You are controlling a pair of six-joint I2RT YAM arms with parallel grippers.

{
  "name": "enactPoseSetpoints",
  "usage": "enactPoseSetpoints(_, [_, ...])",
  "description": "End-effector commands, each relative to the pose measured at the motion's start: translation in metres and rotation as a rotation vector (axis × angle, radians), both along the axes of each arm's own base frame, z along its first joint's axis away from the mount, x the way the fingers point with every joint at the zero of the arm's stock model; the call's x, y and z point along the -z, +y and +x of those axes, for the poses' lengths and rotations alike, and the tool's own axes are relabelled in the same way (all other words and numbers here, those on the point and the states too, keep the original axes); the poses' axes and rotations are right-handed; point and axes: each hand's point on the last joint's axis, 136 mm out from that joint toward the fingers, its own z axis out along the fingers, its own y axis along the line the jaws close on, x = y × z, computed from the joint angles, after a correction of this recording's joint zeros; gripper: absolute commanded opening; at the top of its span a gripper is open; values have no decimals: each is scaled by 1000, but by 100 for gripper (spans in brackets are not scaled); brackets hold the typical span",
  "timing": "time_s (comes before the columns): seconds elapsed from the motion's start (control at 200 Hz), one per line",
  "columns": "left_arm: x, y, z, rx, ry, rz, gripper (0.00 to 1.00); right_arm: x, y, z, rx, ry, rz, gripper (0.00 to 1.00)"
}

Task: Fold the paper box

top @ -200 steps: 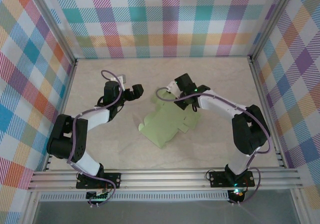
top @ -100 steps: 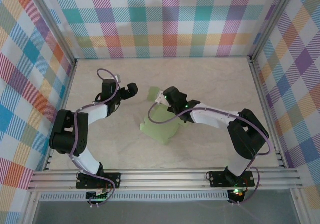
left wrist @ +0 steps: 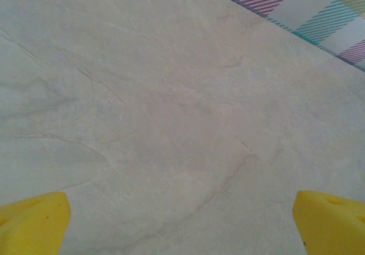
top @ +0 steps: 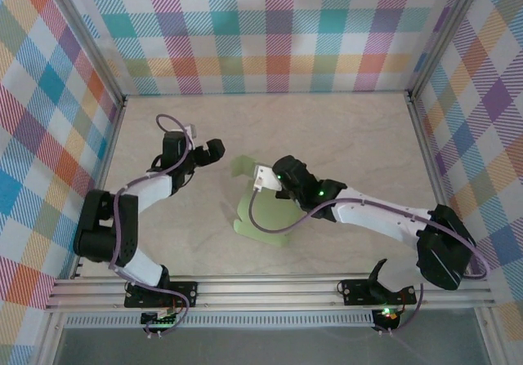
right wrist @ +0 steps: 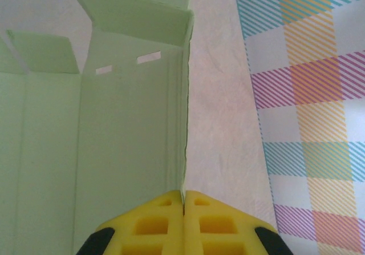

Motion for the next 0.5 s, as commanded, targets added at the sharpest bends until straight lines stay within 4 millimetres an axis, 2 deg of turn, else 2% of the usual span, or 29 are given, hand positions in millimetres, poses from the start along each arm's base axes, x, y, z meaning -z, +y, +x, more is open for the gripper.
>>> enactPoseSetpoints(0.0, [-16,3,-12,43,-101,64,100,21,-5,-10,-79,13,-120,0])
enactPoseSetpoints(0.06, [-24,-4,-18,104,-160,106,100,26,-5,-12,-122,0,-164,0])
enactPoseSetpoints(0.19, [-17,-13,-19,198,-146,161,100,38,-9,-16,-209,-21,-242,0])
enactPoseSetpoints(0.295, [-9,-27,-13,295,-159,195,100,40,-12,-18,-262,-26,-251,0])
enactPoseSetpoints(0.405, [-15,-39,-6,361,-215,206,100,41,-18,-16,-295,-55,-254,0])
enactPoseSetpoints(0.495, [-12,-52,-6,434,-201,215,100,41,-22,-16,-306,-78,-253,0])
